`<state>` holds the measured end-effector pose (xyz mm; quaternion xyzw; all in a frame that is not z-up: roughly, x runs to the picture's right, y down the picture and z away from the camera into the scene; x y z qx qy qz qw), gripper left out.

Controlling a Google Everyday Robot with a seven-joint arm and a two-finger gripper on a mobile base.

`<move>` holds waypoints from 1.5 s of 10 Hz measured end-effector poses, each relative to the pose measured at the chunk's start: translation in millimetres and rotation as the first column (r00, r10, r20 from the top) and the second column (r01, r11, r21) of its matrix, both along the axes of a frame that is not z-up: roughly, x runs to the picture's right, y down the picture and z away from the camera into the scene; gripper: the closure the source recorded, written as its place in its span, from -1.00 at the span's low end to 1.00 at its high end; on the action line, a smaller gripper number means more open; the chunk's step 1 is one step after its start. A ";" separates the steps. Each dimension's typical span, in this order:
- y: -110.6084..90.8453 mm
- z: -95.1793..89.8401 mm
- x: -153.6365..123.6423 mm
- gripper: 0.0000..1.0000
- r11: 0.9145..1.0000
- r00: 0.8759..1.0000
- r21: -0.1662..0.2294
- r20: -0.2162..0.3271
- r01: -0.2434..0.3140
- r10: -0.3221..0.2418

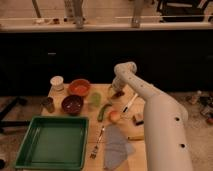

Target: Place grapes in metal cup

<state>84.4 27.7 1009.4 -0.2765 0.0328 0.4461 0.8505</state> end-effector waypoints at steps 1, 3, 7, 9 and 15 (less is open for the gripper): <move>0.9 -0.7 3.5 0.19 1.000 1.000 0.000 0.007 -0.005 0.005; 0.2 -5.8 7.9 0.59 1.000 1.000 0.007 0.024 -0.005 0.004; -7.1 -27.5 18.2 1.00 0.999 0.999 0.031 0.034 0.022 -0.023; -16.6 -45.0 24.0 1.00 0.998 0.999 0.056 0.030 0.035 -0.036; -37.8 -78.6 25.8 1.00 0.992 0.998 0.114 0.031 0.049 -0.053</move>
